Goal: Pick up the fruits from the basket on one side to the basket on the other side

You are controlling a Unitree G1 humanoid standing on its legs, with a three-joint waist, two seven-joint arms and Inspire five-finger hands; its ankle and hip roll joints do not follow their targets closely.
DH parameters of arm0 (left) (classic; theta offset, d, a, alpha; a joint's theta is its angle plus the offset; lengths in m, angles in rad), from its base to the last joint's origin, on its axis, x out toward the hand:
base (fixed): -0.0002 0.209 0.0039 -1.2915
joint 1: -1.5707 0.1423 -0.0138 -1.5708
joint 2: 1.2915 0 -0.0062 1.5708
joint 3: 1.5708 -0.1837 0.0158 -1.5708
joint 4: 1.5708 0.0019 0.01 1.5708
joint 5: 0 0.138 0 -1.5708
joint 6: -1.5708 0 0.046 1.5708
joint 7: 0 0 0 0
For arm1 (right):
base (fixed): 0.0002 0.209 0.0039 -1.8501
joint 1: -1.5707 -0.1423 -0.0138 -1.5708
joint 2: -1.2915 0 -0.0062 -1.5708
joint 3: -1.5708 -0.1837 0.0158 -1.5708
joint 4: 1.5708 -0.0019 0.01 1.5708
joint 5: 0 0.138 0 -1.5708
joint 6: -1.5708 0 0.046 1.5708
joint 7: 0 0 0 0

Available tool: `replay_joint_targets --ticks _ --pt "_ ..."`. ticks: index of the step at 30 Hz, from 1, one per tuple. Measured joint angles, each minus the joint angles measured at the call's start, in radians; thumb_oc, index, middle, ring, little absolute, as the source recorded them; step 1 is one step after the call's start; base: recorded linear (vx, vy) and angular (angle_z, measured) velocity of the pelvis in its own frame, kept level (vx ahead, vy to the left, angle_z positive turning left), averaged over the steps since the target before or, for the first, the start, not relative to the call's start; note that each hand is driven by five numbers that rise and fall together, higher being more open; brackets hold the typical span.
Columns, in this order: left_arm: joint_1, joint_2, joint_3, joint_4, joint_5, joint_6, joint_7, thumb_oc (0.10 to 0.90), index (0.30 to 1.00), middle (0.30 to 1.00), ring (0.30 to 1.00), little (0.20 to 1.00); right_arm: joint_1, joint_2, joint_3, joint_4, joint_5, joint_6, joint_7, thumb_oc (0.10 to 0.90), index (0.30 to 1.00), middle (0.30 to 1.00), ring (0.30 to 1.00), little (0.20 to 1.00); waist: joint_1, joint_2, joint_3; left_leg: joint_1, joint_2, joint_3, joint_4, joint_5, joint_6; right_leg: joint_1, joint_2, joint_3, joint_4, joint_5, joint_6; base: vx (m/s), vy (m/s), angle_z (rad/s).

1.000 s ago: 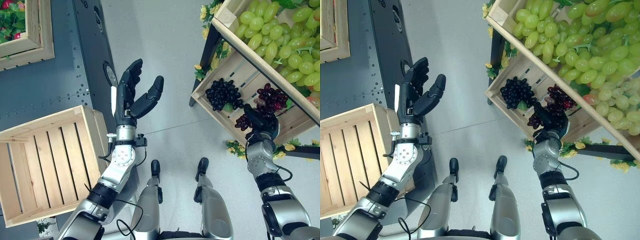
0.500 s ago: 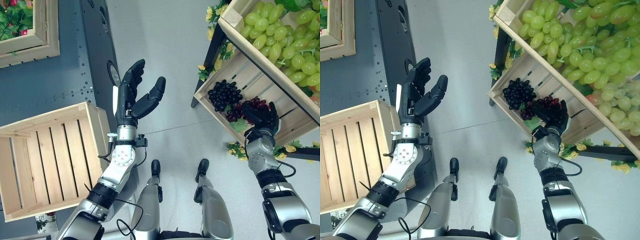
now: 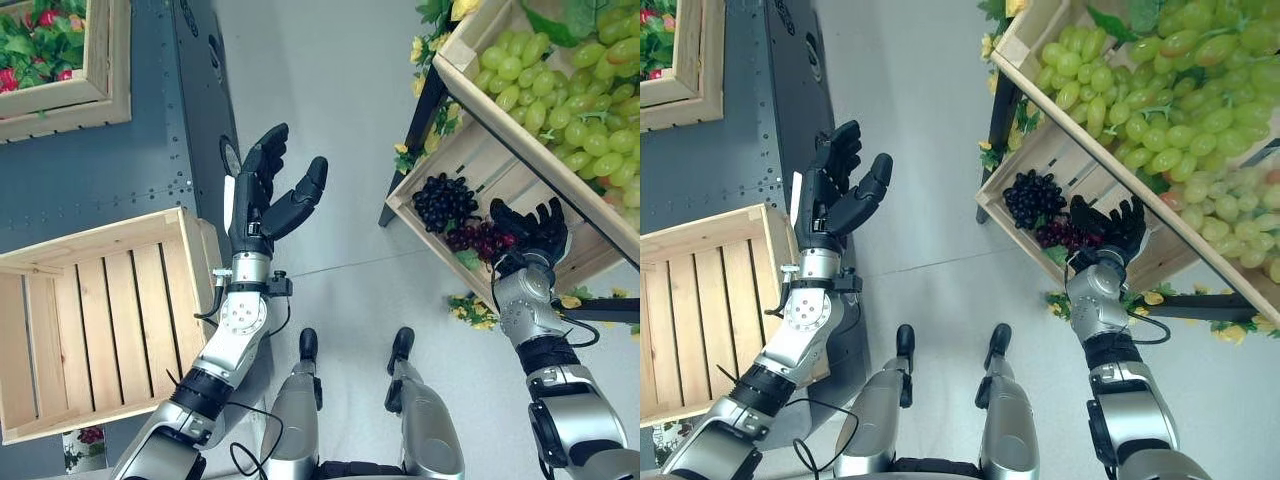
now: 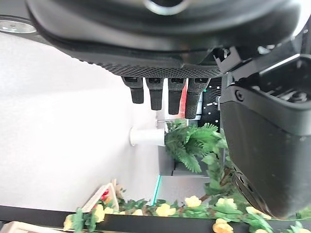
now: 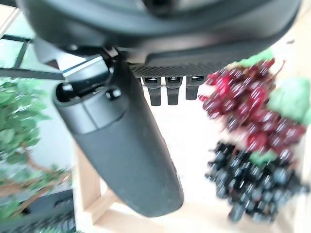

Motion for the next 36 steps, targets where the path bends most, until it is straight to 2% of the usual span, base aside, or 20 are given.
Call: replay_joint_targets --ticks 5,7,11,14,18,22,25,27,29,30,31,33,34,35,36 --pt "0.071 -0.001 0.014 -0.028 0.001 0.001 0.001 0.8 0.9 0.9 0.9 0.9 0.099 0.033 0.035 -0.227 -0.102 0.034 0.038 0.8 0.9 0.9 0.9 0.9 -0.003 -0.019 -0.004 0.079 -0.006 0.001 -0.054 0.001 -0.001 0.071 0.004 0.007 -0.046 -0.004 0.005 0.11 0.151 -0.05" --pt "0.084 -0.005 0.02 -0.036 0.001 0.011 -0.001 0.8 0.9 0.9 0.9 0.9 0.136 0.048 0.045 -0.271 -0.132 0.036 0.102 0.8 0.9 0.9 0.9 0.9 -0.003 -0.025 -0.005 0.093 -0.009 0.0 -0.065 0.001 -0.001 0.084 0.002 0.007 -0.055 -0.001 0.009 0.11 0.142 0.0" --pt "0.147 -0.018 0.074 -0.037 0.001 0.022 -0.035 0.8 0.9 0.9 0.9 0.9 0.215 0.066 0.08 -0.368 -0.193 0.035 0.31 0.8 0.9 0.9 0.9 0.9 -0.002 -0.026 -0.005 0.158 -0.016 0.0 -0.106 0.006 0.004 0.136 -0.001 0.004 -0.07 0.001 0.018 0.12 0.152 0.02" --pt "0.187 -0.019 0.13 -0.058 -0.001 0.05 -0.065 0.8 0.9 0.9 0.9 0.9 0.255 0.081 0.082 -0.411 -0.191 0.035 0.462 0.8 0.9 0.9 0.9 0.9 0.001 -0.03 -0.01 0.191 -0.018 -0.004 -0.133 0.009 0.007 0.16 -0.002 -0.002 -0.072 0.001 0.018 0.05 0.097 0.06" --pt "0.198 -0.019 0.162 -0.058 -0.016 0.085 -0.091 0.8 0.9 0.9 0.9 0.9 0.296 0.082 0.083 -0.431 -0.16 0.035 0.588 0.8 0.9 0.9 0.9 0.9 0.004 -0.039 -0.017 0.2 -0.027 -0.027 -0.135 0.006 0.015 0.179 -0.013 -0.017 -0.068 0.001 0.017 0.01 0.131 0.18" --pt "0.266 -0.023 0.162 -0.054 -0.081 0.137 -0.109 0.8 0.9 0.9 0.9 0.9 0.386 0.119 0.112 -0.44 -0.08 0.046 0.682 0.8 0.9 0.9 0.9 0.9 0.006 -0.056 -0.08 0.194 -0.043 -0.031 -0.126 -0.006 0.032 0.184 -0.03 -0.019 -0.062 0.001 0.017 -0.01 0.127 0.13" --pt "0.298 -0.051 0.155 -0.025 -0.124 0.164 -0.142 0.8 0.9 0.9 0.9 0.9 0.431 0.131 0.142 -0.409 -0.058 0.046 0.705 0.8 0.9 0.9 0.9 0.9 -0.002 -0.041 -0.116 0.184 -0.048 -0.047 -0.101 -0.026 0.051 0.155 -0.047 -0.02 0.026 -0.001 0.016 -0.02 0.05 0.16" --pt "0.307 -0.065 0.146 -0.005 -0.146 0.171 -0.173 0.8 0.9 0.9 0.9 0.9 0.482 0.132 0.162 -0.395 -0.058 0.046 0.712 0.8 0.9 0.9 0.9 0.9 -0.005 -0.03 -0.132 0.19 -0.048 -0.064 -0.091 -0.036 0.067 0.123 -0.064 -0.014 0.129 -0.002 0.017 0.03 -0.067 0.18" --pt "0.34 -0.062 0.144 0.0 -0.167 0.174 -0.204 0.8 0.9 0.9 0.9 0.9 0.553 0.151 0.192 -0.373 -0.058 0.046 0.73 0.8 0.9 0.9 0.9 0.9 -0.013 -0.033 -0.19 0.194 -0.053 -0.101 -0.099 -0.025 0.077 0.074 -0.076 0.014 0.209 -0.025 0.025 0.04 -0.165 0.4" --pt "0.358 -0.057 0.145 0.002 -0.182 0.176 -0.213 0.8 0.9 0.9 0.9 0.9 0.581 0.164 0.215 -0.352 -0.059 0.046 0.739 0.8 0.9 0.9 0.9 0.9 -0.026 -0.039 -0.222 0.195 -0.057 -0.127 -0.121 -0.008 0.083 0.078 -0.061 0.054 0.191 -0.046 0.023 0.03 -0.2 0.58" --pt "0.367 -0.056 0.144 0.003 -0.19 0.176 -0.219 0.8 0.9 0.9 0.9 0.9 0.592 0.167 0.233 -0.339 -0.059 0.046 0.742 0.8 0.9 0.9 0.9 0.9 -0.036 -0.04 -0.238 0.195 -0.059 -0.146 -0.136 0.003 0.082 0.088 -0.053 0.073 0.158 -0.047 0.022 0.02 -0.209 0.69" --pt "0.364 -0.063 0.131 0.041 -0.197 0.177 -0.239 0.8 0.9 0.9 0.9 0.9 0.606 0.169 0.277 -0.273 -0.061 0.047 0.766 0.8 0.9 0.9 0.9 0.9 -0.058 -0.037 -0.272 0.199 -0.067 -0.206 -0.189 0.038 0.075 0.138 -0.001 0.168 -0.01 -0.045 0.025 0.0 -0.247 0.88" --pt "0.359 -0.061 0.118 0.053 -0.197 0.181 -0.247 0.8 0.9 0.9 0.9 0.9 0.611 0.171 0.283 -0.246 -0.061 0.047 0.772 0.8 0.9 0.9 0.9 0.9 -0.06 -0.05 -0.28 0.201 -0.085 -0.235 -0.204 0.05 0.068 0.163 0.004 0.191 -0.062 -0.041 0.028 -0.01 -0.239 0.92" --pt "0.363 -0.058 0.109 0.055 -0.197 0.185 -0.256 0.8 0.9 0.9 0.9 0.9 0.614 0.173 0.284 -0.233 -0.061 0.049 0.772 0.8 0.9 0.9 0.9 0.9 -0.058 -0.061 -0.287 0.2 -0.101 -0.249 -0.207 0.053 0.065 0.174 -0.003 0.2 -0.075 -0.052 0.038 0.0 -0.268 0.75" --pt "0.379 -0.073 0.098 0.061 -0.198 0.192 -0.265 0.8 0.9 0.9 0.9 0.9 0.604 0.168 0.283 -0.2 -0.06 0.054 0.772 0.8 0.9 0.9 0.9 0.9 -0.052 -0.046 -0.294 0.197 -0.099 -0.248 -0.207 0.054 0.055 0.193 -0.004 0.197 -0.104 -0.062 0.072 0.01 -0.248 0.47"
